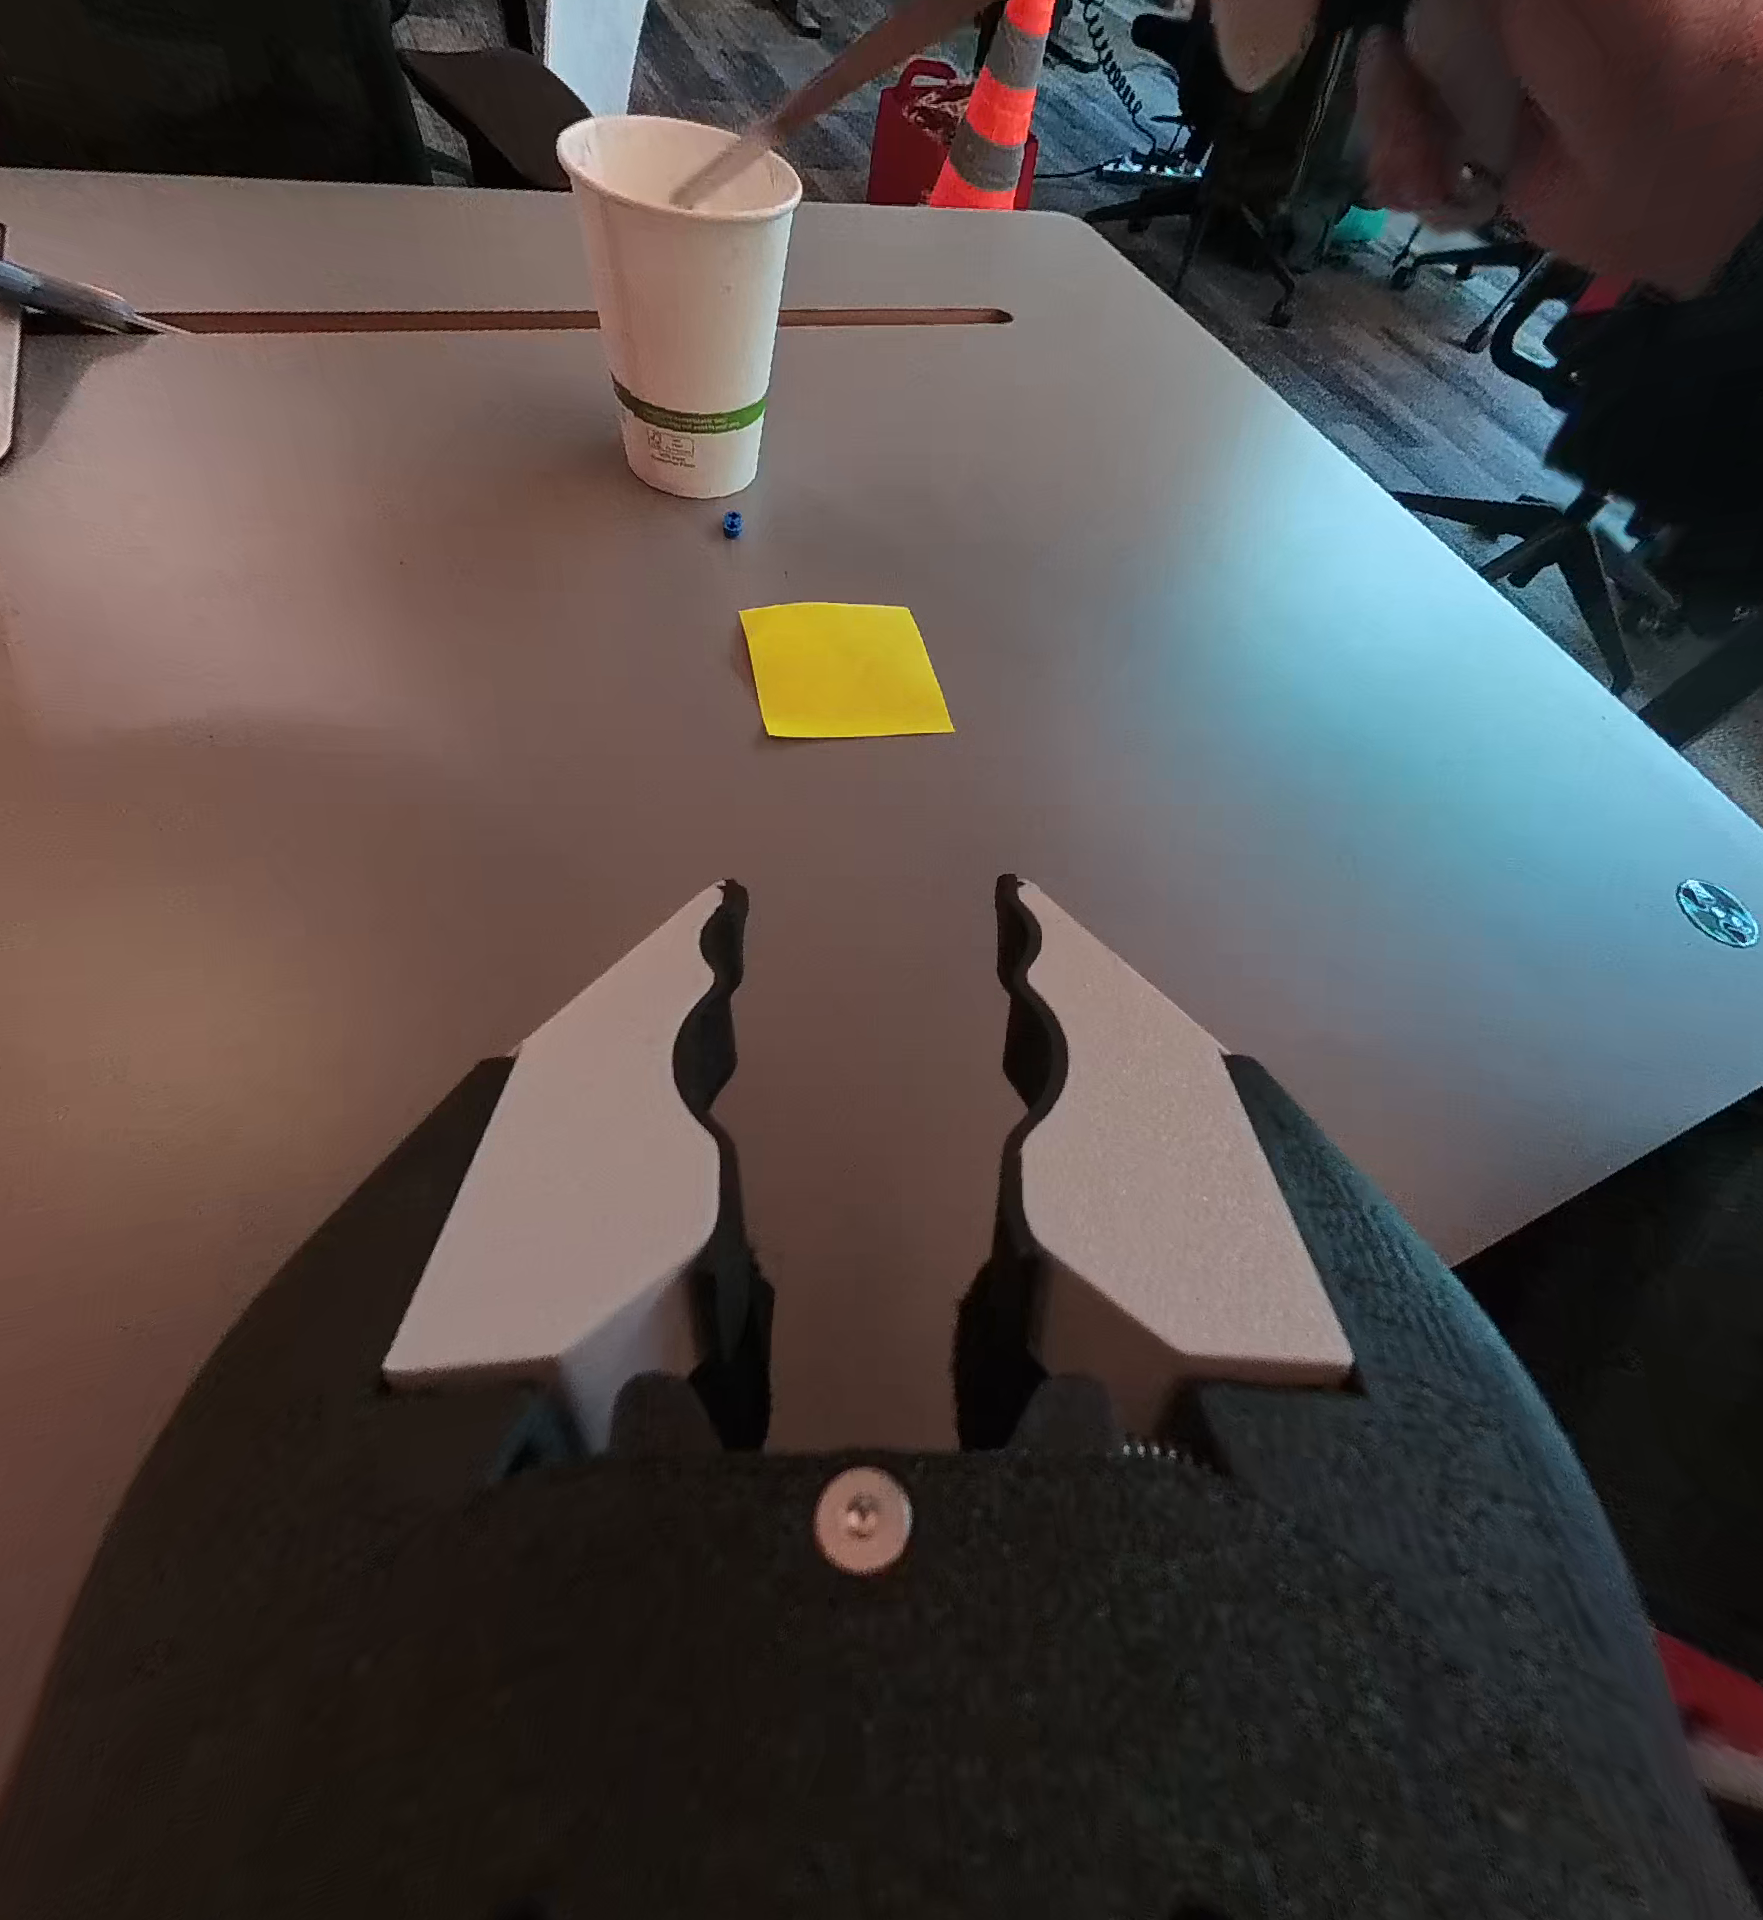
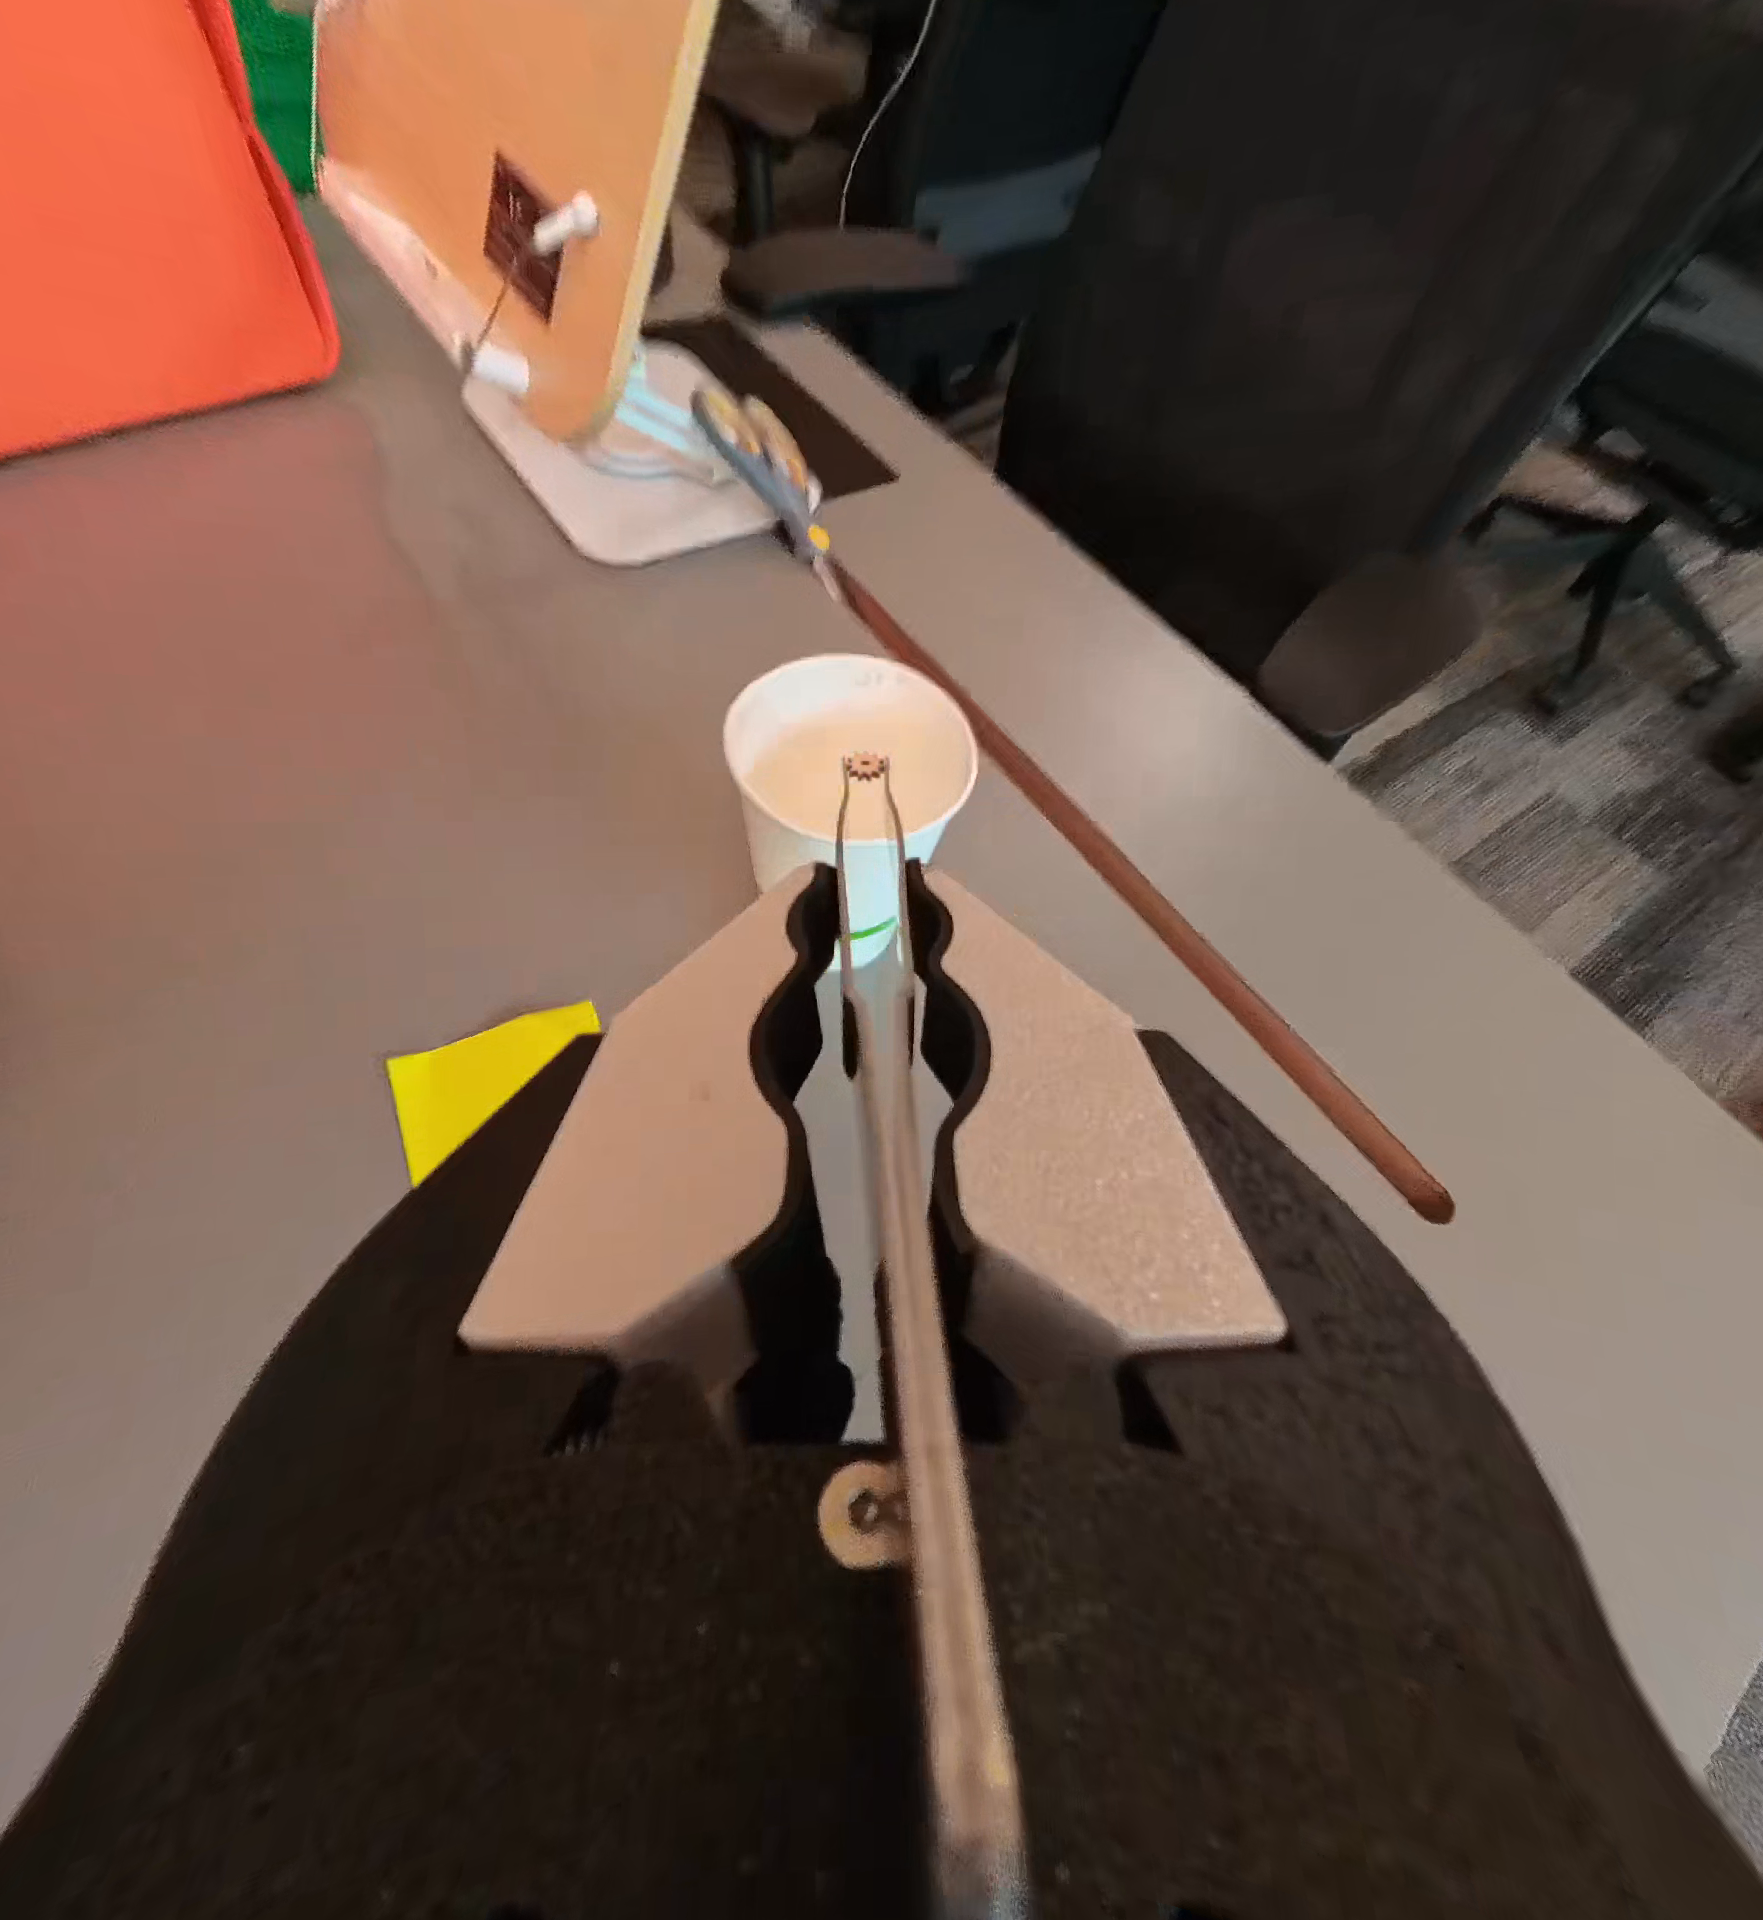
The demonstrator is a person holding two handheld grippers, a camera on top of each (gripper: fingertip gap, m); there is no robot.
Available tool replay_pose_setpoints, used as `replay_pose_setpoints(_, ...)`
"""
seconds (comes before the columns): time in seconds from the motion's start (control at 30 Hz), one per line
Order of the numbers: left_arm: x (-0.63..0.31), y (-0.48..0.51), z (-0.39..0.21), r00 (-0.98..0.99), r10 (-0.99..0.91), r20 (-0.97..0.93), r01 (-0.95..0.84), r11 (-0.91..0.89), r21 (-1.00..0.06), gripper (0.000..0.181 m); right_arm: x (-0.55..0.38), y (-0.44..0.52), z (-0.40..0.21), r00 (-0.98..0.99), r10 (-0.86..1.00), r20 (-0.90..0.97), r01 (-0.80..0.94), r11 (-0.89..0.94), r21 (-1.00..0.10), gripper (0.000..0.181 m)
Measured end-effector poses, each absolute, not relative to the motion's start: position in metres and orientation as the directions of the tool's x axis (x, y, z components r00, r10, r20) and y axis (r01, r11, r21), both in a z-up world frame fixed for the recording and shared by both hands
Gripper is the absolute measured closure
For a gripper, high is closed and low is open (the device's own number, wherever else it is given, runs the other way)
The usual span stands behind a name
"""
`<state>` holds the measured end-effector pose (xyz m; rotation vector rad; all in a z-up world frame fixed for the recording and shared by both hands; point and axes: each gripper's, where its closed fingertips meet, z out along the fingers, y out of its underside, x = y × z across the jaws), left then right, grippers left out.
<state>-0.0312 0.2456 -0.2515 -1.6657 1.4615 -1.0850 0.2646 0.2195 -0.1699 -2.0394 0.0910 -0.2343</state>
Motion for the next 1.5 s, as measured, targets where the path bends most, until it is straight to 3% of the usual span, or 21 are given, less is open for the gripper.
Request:
replay_pose_setpoints(0.2,-0.030,0.247,-0.252,0.029,-0.986,0.164,-0.436,-0.160,-0.886,0.132,0.275,0.260,-0.174,0.996,0.004,0.092,0.067,-0.717,-0.694,0.169)
replay_pose_setpoints(0.4,-0.031,0.248,-0.252,0.029,-0.985,0.172,-0.434,-0.168,-0.885,0.132,0.282,0.280,-0.200,0.994,0.061,0.088,0.099,-0.832,-0.547,0.168)
replay_pose_setpoints(0.73,-0.032,0.246,-0.252,0.019,-0.983,0.182,-0.436,-0.172,-0.883,0.132,0.285,0.277,-0.201,0.998,-0.002,0.059,0.034,-0.794,-0.607,0.166)
replay_pose_setpoints(1.2,-0.033,0.237,-0.253,-0.002,-0.984,0.180,-0.445,-0.160,-0.881,0.132,0.253,0.217,-0.113,0.990,-0.055,0.130,0.076,-0.565,-0.822,0.165)
replay_pose_setpoints(1.5,-0.032,0.231,-0.253,-0.012,-0.985,0.170,-0.451,-0.147,-0.880,0.132,0.267,0.226,-0.146,0.985,-0.107,0.137,0.058,-0.545,-0.836,0.165)
